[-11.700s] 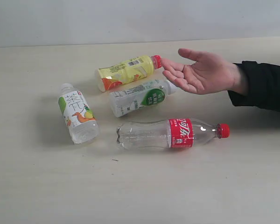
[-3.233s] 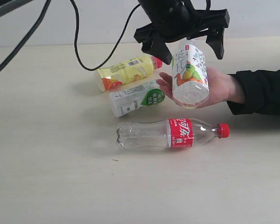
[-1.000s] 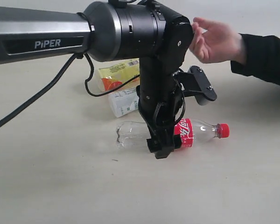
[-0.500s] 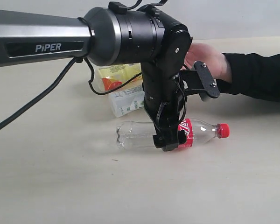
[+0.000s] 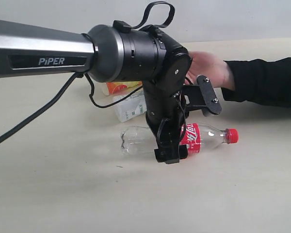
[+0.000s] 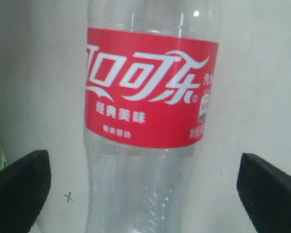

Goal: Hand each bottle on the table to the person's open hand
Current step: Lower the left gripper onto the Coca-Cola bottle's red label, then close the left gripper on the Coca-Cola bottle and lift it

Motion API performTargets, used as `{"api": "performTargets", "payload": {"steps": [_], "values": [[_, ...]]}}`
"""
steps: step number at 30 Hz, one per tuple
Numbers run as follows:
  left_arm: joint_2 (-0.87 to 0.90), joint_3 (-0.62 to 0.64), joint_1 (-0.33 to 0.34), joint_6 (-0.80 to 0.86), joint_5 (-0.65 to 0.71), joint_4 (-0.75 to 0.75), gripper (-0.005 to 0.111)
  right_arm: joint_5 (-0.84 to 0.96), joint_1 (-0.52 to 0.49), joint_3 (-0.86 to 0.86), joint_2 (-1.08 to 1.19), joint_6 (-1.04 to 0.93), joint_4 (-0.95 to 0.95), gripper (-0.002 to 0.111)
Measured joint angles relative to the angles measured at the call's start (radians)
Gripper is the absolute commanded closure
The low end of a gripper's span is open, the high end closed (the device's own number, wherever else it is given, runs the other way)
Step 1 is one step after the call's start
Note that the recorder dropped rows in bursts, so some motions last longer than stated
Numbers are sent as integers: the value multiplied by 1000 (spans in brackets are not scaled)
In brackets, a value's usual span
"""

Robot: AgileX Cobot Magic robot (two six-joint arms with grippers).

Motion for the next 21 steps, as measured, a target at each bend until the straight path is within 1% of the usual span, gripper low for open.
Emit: {"api": "performTargets", "payload": {"steps": [5, 14, 21], "values": [[0, 0, 0, 0, -27, 2, 2, 0, 0, 0, 0, 0, 0, 108], [2, 0, 0, -8, -29, 2, 2, 0, 0, 0, 0, 0, 0, 108], [58, 0, 0, -18, -30, 6, 2, 0, 0, 0, 0, 0, 0, 108]]}}
